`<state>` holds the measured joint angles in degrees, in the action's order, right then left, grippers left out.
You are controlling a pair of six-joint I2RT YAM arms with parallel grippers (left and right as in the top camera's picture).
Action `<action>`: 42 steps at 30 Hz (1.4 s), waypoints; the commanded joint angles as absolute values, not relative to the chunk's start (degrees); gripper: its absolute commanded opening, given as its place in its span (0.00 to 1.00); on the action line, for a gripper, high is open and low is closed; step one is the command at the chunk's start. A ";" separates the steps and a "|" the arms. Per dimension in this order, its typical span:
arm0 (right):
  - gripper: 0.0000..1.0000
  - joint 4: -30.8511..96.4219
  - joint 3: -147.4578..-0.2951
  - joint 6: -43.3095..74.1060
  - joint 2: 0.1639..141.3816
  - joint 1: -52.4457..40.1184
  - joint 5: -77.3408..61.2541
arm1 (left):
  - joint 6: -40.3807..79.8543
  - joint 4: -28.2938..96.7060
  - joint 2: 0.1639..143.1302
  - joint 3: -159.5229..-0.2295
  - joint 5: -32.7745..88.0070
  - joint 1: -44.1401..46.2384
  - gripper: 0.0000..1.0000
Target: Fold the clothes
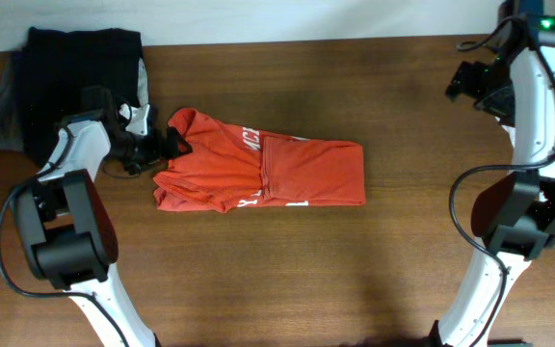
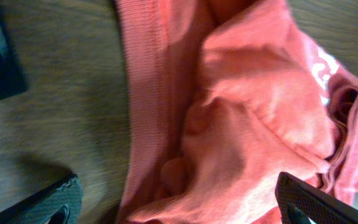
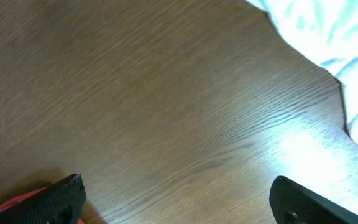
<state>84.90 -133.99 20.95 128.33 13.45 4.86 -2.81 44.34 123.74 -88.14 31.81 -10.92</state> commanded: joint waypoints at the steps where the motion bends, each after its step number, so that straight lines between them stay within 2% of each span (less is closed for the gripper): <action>1: 0.98 85.10 -134.32 21.34 127.66 14.41 4.10 | -7.66 44.56 128.77 -88.12 36.38 -9.61 0.99; 4: 0.98 85.08 -134.30 21.34 127.66 14.41 4.10 | -8.99 46.35 130.50 -88.12 37.26 -7.64 0.98; 5: 0.98 85.08 -134.32 21.34 127.66 14.33 4.10 | -10.07 48.10 130.76 -88.12 37.58 -6.79 0.90; 7: 0.98 85.08 -134.32 21.34 127.66 14.33 4.10 | -9.93 49.34 130.76 -88.12 37.10 -5.69 0.53; 9: 0.98 85.08 -134.32 21.34 127.66 14.33 4.10 | -9.54 49.32 130.76 -88.12 36.38 -5.56 0.26; 10: 0.98 85.10 -134.32 21.32 127.66 14.33 4.12 | -6.76 49.32 130.76 -88.14 33.76 -5.56 0.17; 11: 0.98 85.08 -134.32 21.34 127.66 14.33 4.10 | -3.66 49.36 130.76 -88.40 30.59 -5.58 0.01; 15: 0.98 85.08 -134.32 21.32 127.66 14.33 4.10 | 7.73 56.88 130.61 -93.45 14.87 -6.76 0.01; 19: 0.98 85.08 -134.32 21.34 127.66 14.33 4.10 | 19.18 70.76 129.36 -104.84 -4.99 -7.57 0.01; 21: 0.98 85.08 -134.32 21.34 127.66 14.33 4.10 | 21.69 75.92 128.57 -110.04 -7.81 -7.51 0.01; 26: 0.98 85.10 -134.32 21.32 127.66 14.33 4.10 | 21.80 82.63 122.78 -117.73 -7.49 -4.03 0.01; 33: 0.98 85.08 -134.32 21.34 127.66 14.33 4.10 | 21.80 83.40 119.35 -117.03 -1.19 9.23 0.01; 42: 0.98 85.08 -134.32 21.34 127.66 14.33 4.10 | 25.34 72.05 121.23 -113.58 4.16 24.14 0.01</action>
<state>85.08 -133.99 21.02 128.33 14.44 4.01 22.26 73.87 120.22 -115.07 2.00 21.28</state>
